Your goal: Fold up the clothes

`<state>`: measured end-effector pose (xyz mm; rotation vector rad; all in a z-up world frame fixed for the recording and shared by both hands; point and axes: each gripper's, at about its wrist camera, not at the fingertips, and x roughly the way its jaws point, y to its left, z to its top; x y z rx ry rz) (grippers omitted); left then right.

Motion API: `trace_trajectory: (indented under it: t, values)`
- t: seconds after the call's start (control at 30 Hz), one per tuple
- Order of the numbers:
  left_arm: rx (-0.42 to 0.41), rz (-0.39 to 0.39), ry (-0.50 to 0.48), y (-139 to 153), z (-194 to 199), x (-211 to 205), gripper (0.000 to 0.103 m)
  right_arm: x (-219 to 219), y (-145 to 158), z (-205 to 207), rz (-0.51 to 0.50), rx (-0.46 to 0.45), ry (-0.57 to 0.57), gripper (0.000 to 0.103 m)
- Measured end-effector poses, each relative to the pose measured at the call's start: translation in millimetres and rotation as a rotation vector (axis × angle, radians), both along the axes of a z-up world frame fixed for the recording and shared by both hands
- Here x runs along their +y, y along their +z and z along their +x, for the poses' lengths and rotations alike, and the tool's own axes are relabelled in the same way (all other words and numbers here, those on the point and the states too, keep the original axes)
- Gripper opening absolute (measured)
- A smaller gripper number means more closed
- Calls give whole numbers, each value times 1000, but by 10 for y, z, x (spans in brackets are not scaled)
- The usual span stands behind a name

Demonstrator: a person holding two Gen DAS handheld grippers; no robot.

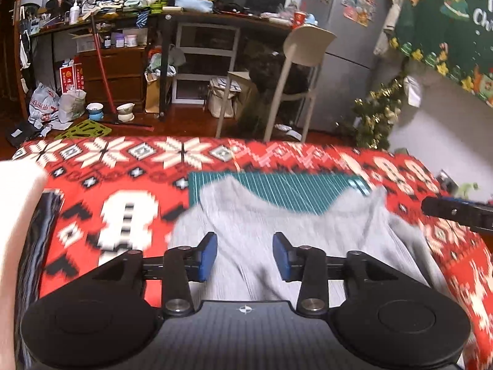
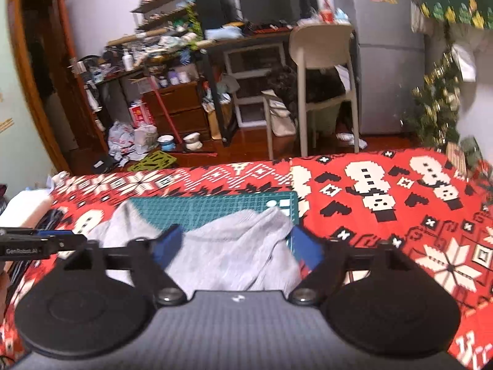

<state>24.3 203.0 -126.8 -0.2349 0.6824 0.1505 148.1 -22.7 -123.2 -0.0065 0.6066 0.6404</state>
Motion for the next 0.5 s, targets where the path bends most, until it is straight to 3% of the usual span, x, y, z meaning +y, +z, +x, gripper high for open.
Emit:
trace_trajectory:
  t: [0.1, 0.33, 0.5]
  values:
    - [7, 16, -11, -7, -215, -171, 56, -119, 70, -378, -4, -29, 26, 102]
    - [39, -34, -29, -39, -593, -428, 60, -453, 193, -1109, -49, -74, 15, 102]
    - [26, -1, -83, -7, -812, -615, 68, -725, 199, -1429, -91, -95, -55, 102]
